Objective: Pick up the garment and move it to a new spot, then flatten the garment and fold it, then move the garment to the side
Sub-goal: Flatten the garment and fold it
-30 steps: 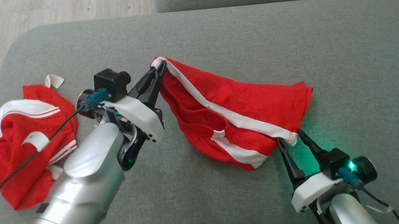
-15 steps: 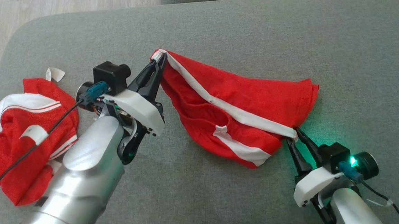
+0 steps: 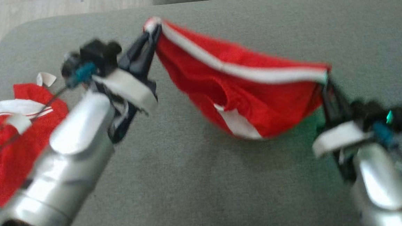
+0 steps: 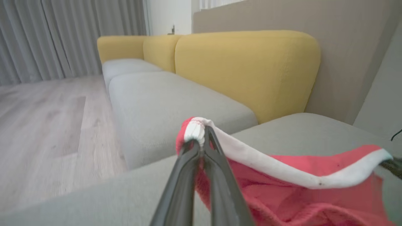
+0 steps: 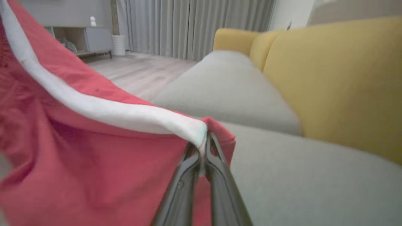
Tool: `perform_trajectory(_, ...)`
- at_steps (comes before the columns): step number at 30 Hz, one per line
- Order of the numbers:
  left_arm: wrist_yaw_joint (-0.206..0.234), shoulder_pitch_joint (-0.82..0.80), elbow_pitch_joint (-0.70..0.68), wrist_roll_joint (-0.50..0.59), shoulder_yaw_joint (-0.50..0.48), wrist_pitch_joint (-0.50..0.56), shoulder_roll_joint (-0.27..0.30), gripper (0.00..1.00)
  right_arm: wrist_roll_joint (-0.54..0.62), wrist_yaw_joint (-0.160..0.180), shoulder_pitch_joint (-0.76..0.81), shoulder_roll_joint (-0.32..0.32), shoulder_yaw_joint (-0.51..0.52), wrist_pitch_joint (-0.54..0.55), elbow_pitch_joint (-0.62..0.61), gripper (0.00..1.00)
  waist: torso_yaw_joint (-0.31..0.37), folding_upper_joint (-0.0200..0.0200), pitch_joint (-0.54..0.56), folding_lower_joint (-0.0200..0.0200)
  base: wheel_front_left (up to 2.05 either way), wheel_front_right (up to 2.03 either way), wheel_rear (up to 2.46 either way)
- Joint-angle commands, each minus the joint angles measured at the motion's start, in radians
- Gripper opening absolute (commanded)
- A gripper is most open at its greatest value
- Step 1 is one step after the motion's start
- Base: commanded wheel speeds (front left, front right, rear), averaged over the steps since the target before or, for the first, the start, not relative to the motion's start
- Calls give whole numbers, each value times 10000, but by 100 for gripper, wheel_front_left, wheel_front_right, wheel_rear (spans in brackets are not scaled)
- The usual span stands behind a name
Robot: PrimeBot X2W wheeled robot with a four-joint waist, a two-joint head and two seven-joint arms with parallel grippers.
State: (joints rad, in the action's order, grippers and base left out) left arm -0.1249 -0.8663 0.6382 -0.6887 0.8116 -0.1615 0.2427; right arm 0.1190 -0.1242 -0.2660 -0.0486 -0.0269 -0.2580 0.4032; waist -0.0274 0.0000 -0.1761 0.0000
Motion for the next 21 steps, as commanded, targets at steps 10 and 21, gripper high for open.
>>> perform_trajectory(10,-52,-4682,-370,1527,-298,-923,51,0,312,-65,-6277,-2336,105,-38,700,0,685,0,-1198,0,0,0,0)
perform_trajectory(21,-56,-3096,-791,1480,834,-999,141,0,-355,-65,-4568,-2683,-699,-38,1433,0,841,0,-1668,0,0,0,0)
